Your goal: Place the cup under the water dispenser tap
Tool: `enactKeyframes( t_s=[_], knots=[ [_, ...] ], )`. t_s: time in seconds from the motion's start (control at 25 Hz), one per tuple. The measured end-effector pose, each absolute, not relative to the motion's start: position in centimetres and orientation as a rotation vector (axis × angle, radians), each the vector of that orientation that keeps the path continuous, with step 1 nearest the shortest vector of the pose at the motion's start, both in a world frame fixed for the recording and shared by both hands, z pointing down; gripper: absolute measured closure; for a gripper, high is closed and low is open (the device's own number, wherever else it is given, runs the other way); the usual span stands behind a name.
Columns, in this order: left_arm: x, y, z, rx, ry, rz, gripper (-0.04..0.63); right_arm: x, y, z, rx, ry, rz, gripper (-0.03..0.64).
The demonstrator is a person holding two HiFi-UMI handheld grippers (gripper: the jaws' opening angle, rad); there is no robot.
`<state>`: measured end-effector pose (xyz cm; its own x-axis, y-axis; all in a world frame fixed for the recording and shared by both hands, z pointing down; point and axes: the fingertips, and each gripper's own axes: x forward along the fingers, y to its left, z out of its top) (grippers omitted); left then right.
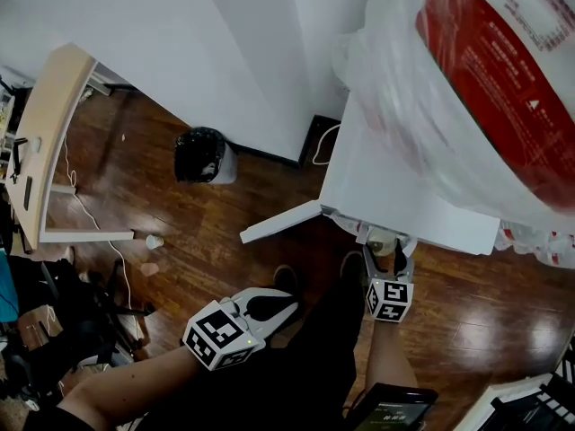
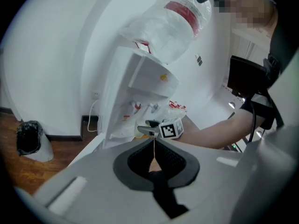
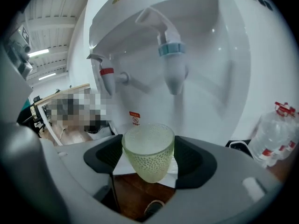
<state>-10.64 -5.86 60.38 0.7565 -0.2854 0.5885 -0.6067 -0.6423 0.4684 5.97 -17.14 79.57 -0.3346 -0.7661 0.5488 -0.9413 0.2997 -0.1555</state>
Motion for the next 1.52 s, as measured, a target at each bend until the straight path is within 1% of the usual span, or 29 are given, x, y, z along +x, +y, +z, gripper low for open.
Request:
enactKeyframes(
  t_s=[0.28, 0.4, 0.56, 1.0, 1.24, 1.44, 1.52],
  knots=[
    [-9.0, -7.9, 63.2, 2.282, -0.717, 0.584, 0.568, 7.9, -18.2, 79.5, 1.654, -2.233, 0.587, 0.278],
    [-8.4, -6.9, 64.0, 2.287, -0.681, 0.619, 0.568, 8.4, -18.6, 79.9, 1.704, -2.233, 0.54, 0.276],
    [-7.9, -5.6, 65.0, 2.298, -0.606, 0.675, 0.568, 9.0, -17.5, 81.4, 1.782, -2.19, 0.569, 0.276],
    [-8.3, -7.7, 63.6, 2.334, -0.64, 0.643, 0.568, 8.2, -18.3, 82.0, 1.683, -2.157, 0.592, 0.258],
    [-9.1, -7.5, 63.5, 2.319, -0.648, 0.623, 0.568, 9.0, -18.0, 81.5, 1.757, -2.123, 0.54, 0.279],
    [-9.9, -7.9, 63.4, 2.336, -0.667, 0.612, 0.568, 9.2, -18.2, 82.2, 1.844, -2.125, 0.623, 0.276],
    [-10.0, -7.8, 63.3, 2.324, -0.659, 0.606, 0.568, 9.3, -18.1, 82.6, 1.833, -2.106, 0.65, 0.266]
  ],
)
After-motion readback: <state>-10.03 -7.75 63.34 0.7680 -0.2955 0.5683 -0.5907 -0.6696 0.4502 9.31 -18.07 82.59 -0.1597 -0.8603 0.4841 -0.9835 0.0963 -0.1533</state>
